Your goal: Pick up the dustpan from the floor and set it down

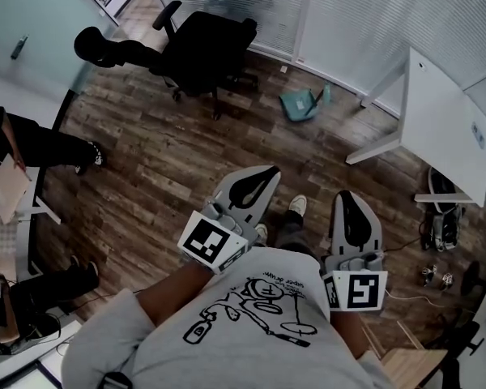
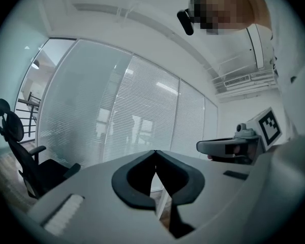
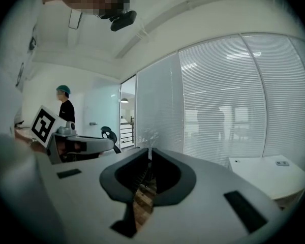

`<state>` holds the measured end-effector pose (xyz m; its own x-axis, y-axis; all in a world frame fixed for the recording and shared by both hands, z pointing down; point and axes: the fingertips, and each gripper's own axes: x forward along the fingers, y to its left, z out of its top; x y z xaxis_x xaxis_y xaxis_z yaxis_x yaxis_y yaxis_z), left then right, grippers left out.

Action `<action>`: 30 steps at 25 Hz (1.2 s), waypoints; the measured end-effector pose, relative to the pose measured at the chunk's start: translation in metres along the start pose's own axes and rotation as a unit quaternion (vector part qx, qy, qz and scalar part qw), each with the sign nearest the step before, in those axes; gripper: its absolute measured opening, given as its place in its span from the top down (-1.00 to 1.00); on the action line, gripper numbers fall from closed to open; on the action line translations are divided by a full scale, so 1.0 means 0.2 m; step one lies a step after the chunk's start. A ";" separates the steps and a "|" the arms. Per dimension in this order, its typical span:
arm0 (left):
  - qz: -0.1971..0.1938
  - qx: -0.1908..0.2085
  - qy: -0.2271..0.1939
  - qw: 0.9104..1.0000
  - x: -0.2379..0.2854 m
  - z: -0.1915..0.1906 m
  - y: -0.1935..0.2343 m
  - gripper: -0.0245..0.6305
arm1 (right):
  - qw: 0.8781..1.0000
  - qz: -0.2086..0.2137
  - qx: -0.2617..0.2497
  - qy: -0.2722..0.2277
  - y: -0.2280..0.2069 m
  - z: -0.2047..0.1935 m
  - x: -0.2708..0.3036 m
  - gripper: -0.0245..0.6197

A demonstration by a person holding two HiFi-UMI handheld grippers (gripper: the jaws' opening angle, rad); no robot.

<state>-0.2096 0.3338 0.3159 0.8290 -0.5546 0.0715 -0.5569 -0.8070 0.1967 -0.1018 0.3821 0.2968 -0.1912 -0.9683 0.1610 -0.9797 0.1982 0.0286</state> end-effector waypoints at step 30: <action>0.042 0.008 -0.005 0.999 1.27 0.11 -0.06 0.92 | 0.999 0.041 -0.001 -0.011 -1.19 0.03 0.50 0.87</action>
<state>0.0067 0.1976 0.3096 0.7783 -0.6231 0.0777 -0.6260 -0.7602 0.1737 0.1123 0.2379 0.3003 -0.2724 -0.9517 0.1414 -0.9605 0.2777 0.0191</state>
